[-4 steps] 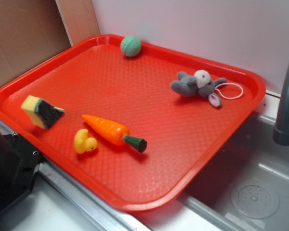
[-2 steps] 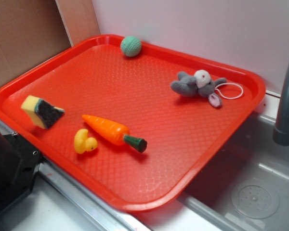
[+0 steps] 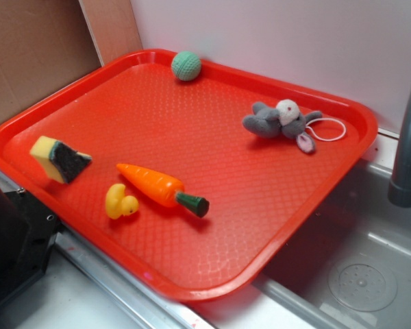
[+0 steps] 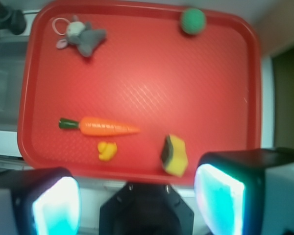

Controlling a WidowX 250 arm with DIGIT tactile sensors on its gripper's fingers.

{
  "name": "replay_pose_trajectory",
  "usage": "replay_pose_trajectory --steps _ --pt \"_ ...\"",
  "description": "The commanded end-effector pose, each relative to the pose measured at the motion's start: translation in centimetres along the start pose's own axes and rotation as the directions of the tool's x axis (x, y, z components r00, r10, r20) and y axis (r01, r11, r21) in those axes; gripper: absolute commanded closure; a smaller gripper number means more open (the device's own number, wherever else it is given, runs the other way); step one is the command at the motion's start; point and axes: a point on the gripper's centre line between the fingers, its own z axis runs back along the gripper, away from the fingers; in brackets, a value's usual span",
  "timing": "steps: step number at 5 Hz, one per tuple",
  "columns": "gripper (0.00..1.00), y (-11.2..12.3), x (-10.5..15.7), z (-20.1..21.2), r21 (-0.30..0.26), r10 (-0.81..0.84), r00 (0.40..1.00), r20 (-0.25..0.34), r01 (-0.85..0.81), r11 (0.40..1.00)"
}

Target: Grab the gray animal.

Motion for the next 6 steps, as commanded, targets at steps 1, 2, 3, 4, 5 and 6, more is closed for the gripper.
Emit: replay_pose_trajectory --steps 1,2,3,4,5,6 --pt "0.00 -1.9 5.0 -1.8 0.056 -0.188 0.976 0.107 0.183 0.981" --pt "0.00 -3.4 7.1 -3.7 0.059 -0.267 0.947 0.181 0.261 0.964" --pt "0.00 -5.3 9.2 -6.0 0.135 -0.297 0.922 0.249 0.271 0.953" --pt "0.00 -6.0 10.8 -8.1 0.137 -0.304 0.918 0.255 0.277 0.951" --pt "0.00 -7.3 12.5 -10.9 0.149 -0.293 0.925 0.243 0.263 0.953" --pt "0.00 -7.7 13.9 -12.8 0.163 -0.281 0.937 0.206 0.251 0.954"
